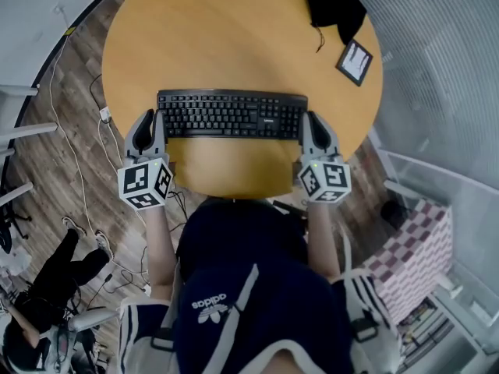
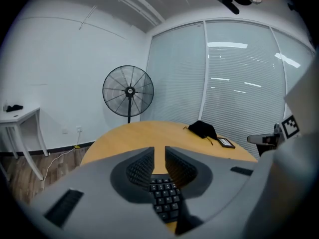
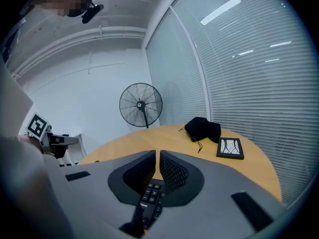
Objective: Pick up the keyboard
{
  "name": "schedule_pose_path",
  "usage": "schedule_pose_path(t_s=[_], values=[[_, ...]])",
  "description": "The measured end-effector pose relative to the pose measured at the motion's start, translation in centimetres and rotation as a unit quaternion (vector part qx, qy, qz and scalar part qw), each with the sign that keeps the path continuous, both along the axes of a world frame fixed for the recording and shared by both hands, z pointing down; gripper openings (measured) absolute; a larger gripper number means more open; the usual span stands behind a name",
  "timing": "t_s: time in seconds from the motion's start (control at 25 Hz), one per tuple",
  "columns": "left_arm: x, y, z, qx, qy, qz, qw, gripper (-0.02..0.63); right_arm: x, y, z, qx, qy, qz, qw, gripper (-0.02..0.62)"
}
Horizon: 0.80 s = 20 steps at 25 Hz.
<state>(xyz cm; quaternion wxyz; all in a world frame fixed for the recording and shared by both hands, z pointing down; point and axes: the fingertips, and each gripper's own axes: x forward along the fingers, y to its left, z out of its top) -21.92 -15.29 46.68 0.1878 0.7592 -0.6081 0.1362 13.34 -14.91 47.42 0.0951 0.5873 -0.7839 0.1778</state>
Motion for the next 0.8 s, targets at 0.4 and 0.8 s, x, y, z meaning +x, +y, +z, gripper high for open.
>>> schedule_pose_path(t_s=[0.4,0.8], values=[[-1.4,-2.5,5.7,-0.095,0.012,0.013,0.9953,0.13,3.3,-1.9,4.5,-0.061,0.009,0.035,0.997,0.088],[-2.9,-4.3,12.3,-0.187,0.053,-0.004,0.981,0.2,4.1,-3.5,10.2,-0.146,-0.045,0.048,0.987,0.167]])
